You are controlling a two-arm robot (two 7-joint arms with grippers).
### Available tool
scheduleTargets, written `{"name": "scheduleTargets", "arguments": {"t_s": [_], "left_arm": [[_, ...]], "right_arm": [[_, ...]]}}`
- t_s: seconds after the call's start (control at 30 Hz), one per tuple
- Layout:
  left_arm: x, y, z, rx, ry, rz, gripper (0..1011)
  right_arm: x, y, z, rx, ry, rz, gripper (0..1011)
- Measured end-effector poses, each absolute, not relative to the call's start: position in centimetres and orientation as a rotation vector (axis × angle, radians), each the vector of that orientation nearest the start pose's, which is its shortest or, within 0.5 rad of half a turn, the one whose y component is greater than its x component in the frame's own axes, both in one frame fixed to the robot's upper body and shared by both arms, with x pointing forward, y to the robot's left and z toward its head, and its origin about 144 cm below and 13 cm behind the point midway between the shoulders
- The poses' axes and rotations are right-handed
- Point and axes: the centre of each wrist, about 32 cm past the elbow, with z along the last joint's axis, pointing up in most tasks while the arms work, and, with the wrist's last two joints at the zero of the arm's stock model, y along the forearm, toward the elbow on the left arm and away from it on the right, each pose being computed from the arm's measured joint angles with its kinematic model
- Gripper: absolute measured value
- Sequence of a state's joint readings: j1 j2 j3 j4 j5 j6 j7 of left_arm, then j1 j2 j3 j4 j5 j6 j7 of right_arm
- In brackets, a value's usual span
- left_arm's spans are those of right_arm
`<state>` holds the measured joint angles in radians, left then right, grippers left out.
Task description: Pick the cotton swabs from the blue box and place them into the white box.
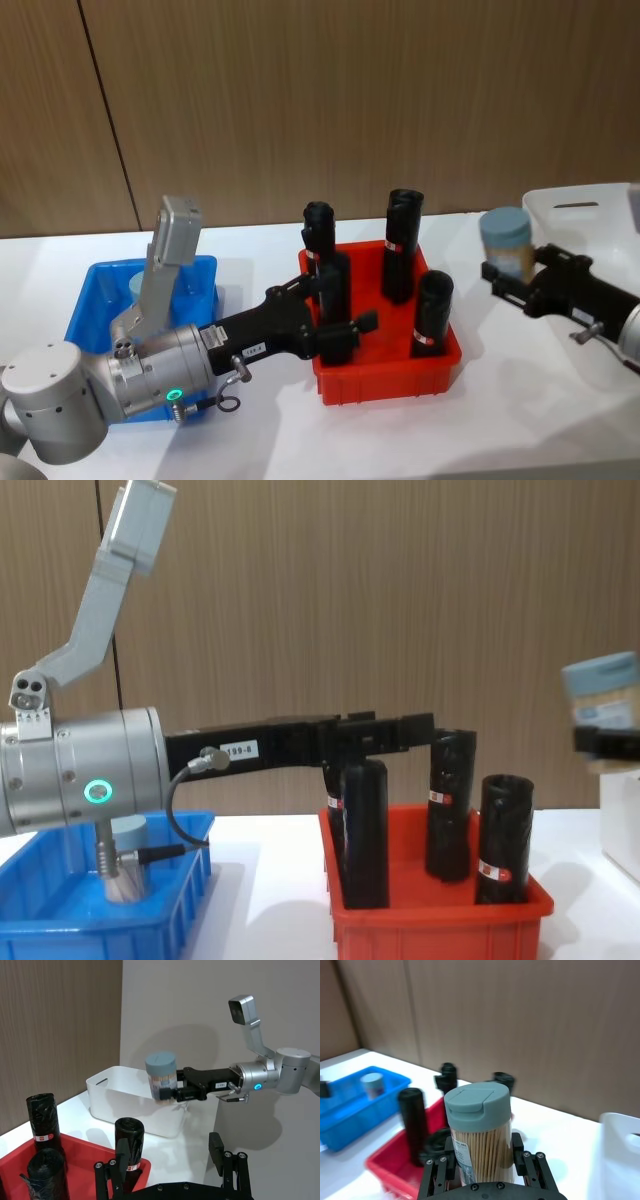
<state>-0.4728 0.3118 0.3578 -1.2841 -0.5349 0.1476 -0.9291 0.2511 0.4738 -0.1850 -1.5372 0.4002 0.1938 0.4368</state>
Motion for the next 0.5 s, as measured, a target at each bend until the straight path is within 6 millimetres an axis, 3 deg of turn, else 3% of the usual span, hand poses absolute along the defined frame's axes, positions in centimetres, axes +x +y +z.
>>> {"name": "scheduleTargets", "arguments": {"t_s": [0.5], "left_arm": [[57.6, 24.2, 121.4, -0.065, 0.108, 0.394, 1004]], "right_arm": [[53.4, -34.8, 122.8, -0.146, -0.003, -1.234, 646]]}}
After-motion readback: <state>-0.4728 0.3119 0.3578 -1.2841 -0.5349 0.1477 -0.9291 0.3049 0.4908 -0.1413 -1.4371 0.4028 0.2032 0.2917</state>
